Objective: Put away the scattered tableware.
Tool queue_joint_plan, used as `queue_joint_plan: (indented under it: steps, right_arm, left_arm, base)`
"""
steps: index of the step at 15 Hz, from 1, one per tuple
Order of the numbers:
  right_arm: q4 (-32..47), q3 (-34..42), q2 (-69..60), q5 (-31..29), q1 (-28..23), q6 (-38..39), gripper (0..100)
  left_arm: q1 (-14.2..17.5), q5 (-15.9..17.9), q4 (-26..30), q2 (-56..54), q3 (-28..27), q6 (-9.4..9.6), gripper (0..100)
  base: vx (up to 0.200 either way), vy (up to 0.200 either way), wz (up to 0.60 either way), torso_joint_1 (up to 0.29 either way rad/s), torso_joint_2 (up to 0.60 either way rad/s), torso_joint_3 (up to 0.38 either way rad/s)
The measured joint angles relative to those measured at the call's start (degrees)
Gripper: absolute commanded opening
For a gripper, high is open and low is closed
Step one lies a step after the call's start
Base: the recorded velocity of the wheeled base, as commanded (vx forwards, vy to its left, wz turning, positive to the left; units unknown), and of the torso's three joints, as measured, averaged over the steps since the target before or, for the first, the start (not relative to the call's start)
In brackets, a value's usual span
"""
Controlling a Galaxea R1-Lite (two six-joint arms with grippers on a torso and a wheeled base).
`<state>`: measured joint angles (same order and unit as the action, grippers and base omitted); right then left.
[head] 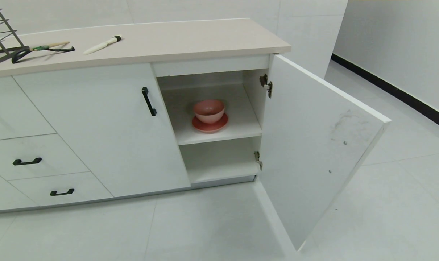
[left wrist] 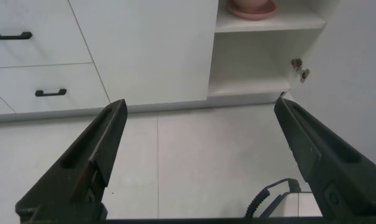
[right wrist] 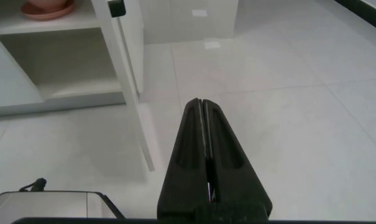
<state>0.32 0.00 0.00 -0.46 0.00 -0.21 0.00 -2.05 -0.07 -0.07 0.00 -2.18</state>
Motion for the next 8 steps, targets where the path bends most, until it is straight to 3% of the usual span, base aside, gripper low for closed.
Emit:
queue_joint_plan:
  steps: [3,5,8]
  right_arm:
    - [-2.23,0.0,0.0,0.06,-0.05,0.59,0]
    - [-9.46,-0.02,0.02,0.3,0.0,-0.2,0]
    - [-9.4,-2.56,2.0,2.91,0.0,-1.07,0]
  left_arm:
    - [0.0,-0.05,-0.13,0.0,0.0,-0.55,100]
    - [0.0,-0.05,-0.09,0.0,0.0,-0.6,100]
    - [-0.05,-0.05,-0.06,0.0,0.0,-0.55,100]
  base:
    - [0.0,0.0,0.0,0.0,0.0,0.0]
    - [0.0,0.0,0.0,0.0,0.0,0.0]
    - [0.0,0.0,0.0,0.0,0.0,0.0]
